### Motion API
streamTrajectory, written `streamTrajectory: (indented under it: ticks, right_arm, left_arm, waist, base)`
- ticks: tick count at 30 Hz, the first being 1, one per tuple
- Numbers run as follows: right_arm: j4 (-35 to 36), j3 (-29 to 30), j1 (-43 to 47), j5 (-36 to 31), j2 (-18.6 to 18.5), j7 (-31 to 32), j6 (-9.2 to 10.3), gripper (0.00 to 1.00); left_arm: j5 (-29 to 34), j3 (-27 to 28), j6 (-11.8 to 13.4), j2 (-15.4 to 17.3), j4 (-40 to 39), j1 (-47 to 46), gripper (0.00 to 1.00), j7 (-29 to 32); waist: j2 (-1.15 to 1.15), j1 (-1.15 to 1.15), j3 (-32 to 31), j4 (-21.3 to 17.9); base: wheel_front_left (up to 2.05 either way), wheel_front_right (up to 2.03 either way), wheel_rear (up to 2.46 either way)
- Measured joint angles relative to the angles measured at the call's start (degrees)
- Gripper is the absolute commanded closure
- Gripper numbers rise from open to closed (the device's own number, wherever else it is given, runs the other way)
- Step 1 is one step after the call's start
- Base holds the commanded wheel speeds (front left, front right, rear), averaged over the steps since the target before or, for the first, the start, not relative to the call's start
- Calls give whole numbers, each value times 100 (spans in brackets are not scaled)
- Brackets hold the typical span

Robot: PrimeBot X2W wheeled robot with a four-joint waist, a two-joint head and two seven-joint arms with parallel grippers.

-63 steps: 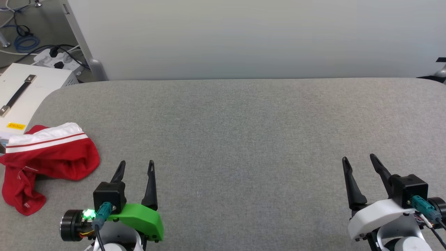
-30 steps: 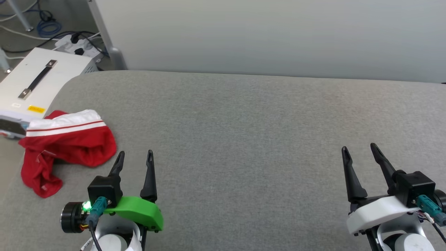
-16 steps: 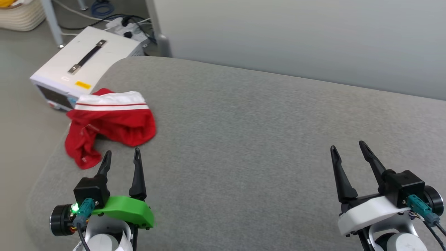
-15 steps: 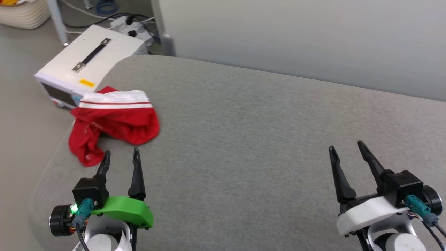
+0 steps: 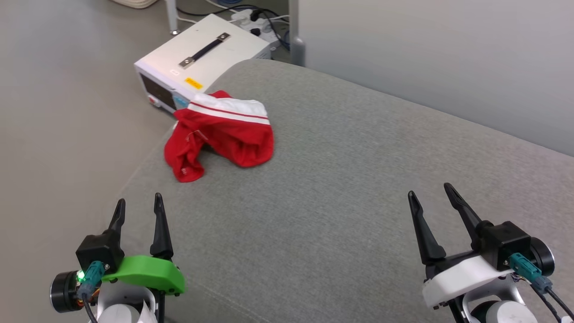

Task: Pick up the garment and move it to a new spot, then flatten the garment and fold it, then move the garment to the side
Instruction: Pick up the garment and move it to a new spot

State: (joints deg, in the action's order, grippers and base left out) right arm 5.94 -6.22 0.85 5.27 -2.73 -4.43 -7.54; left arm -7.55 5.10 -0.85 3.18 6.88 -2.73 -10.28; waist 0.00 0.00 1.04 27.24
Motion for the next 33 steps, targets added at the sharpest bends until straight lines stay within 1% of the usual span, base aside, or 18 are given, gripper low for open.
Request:
streamTrajectory:
  ticks: [1, 2, 3, 10, 17, 23, 27, 30, 33]
  right_arm:
    - [1, -9, -1, -1, -1, -38, 0, 0]
    - [7, -27, -1, -3, -5, -47, 0, 0]
    - [10, -35, -1, -2, -5, -73, 0, 0]
    - [30, -102, -1, 0, -8, -187, 0, 0]
    - [73, -135, -23, 30, -23, -215, 0, 0]
    - [214, -137, -155, 42, -125, -200, 0, 0]
    - [360, -189, -317, 13, -266, -134, 0, 0]
    - [469, -209, -476, 15, -355, -86, 0, 0]
    - [601, -265, -691, 26, -475, -43, 0, 0]
  left_arm:
    - [-12, 12, 0, 0, 1, 1, 0, -27]
    - [-54, 14, 1, 0, 9, 2, 0, -38]
    - [-86, 11, 2, 0, 19, 2, 0, -76]
    - [-155, 32, 8, 0, 67, 1, 0, -151]
    - [-218, 65, -30, 0, 209, -16, 0, -234]
    - [-333, 70, -126, 2, 506, -372, 0, -304]
    - [-566, 67, -188, 3, 804, -701, 0, -319]
    - [-689, 51, -245, 5, 1036, -1054, 0, -130]
    - [-905, 66, -277, 47, 1284, -1537, 0, 222]
  waist:
    - [0, 0, 0, 63]
    - [0, 0, 3, 214]
    - [0, 0, 7, 258]
    - [0, 0, 14, 473]
    - [0, 0, 76, 592]
    - [0, 0, 240, 573]
    - [0, 0, 411, 479]
    - [0, 0, 578, 368]
    - [0, 0, 798, 235]
  base:
    - [-13, -13, -13]
    - [-9, -9, -9]
    - [-6, -6, -6]
    - [-1, -1, -1]
    - [0, 0, 0]
    - [0, 0, 0]
    - [0, 0, 0]
    - [0, 0, 0]
    - [0, 0, 0]
